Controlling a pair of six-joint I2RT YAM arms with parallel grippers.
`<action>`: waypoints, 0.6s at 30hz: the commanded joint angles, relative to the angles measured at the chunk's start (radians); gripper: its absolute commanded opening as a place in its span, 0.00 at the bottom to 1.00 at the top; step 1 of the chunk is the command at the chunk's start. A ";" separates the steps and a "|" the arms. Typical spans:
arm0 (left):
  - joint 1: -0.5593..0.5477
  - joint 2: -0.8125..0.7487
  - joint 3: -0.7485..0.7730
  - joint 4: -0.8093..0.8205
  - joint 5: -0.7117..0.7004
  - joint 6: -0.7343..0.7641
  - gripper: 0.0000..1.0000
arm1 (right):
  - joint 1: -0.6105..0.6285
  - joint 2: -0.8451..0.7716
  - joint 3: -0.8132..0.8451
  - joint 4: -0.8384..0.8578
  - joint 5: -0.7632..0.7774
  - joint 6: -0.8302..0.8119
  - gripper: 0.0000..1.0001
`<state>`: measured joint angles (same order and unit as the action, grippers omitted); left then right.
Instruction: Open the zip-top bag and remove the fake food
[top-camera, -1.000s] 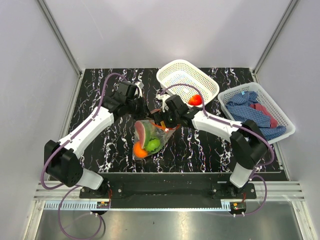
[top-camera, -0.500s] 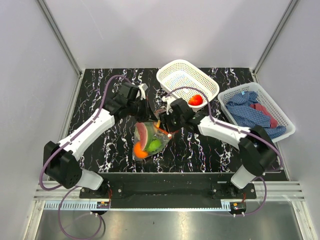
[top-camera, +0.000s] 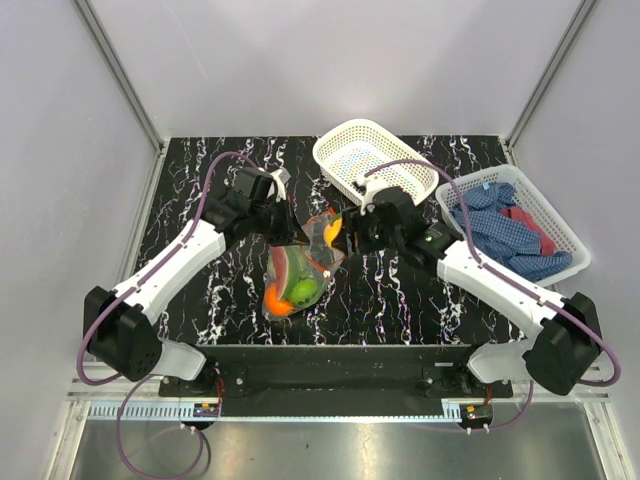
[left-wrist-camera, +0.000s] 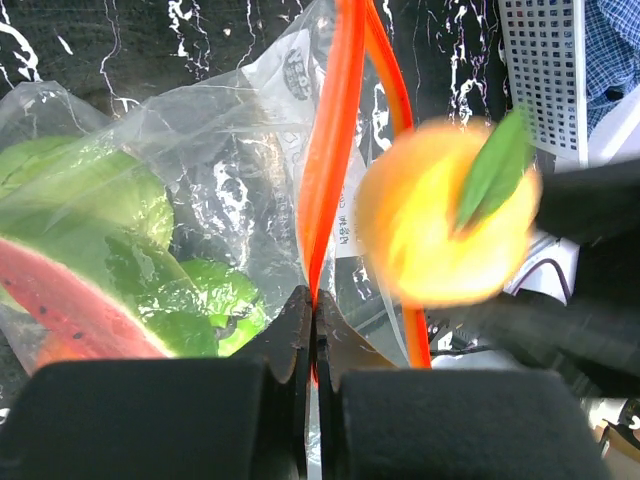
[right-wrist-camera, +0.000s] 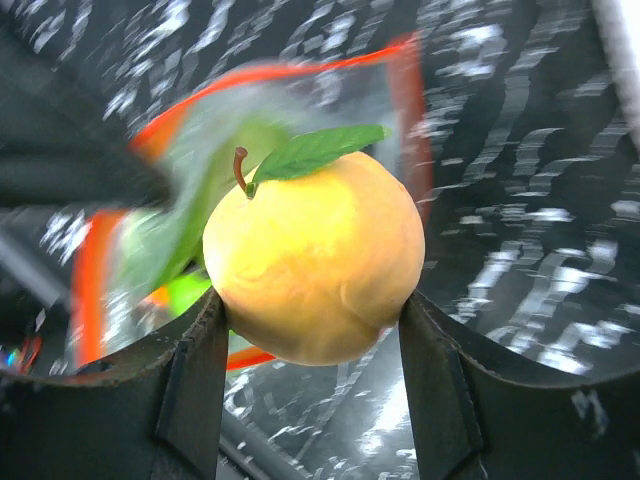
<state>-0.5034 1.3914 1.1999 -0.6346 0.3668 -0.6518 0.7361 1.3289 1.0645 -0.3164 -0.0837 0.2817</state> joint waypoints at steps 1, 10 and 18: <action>0.002 -0.028 -0.011 0.023 0.006 0.014 0.00 | -0.118 -0.007 0.109 -0.068 0.113 -0.013 0.00; 0.000 -0.092 -0.065 0.026 0.021 0.000 0.00 | -0.372 0.292 0.383 -0.099 0.271 -0.150 0.06; 0.000 -0.071 0.019 -0.039 0.047 0.098 0.00 | -0.464 0.622 0.583 -0.061 0.305 -0.276 0.07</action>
<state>-0.5037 1.3216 1.1435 -0.6483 0.3851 -0.6254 0.2897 1.8679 1.5410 -0.3927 0.1699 0.0776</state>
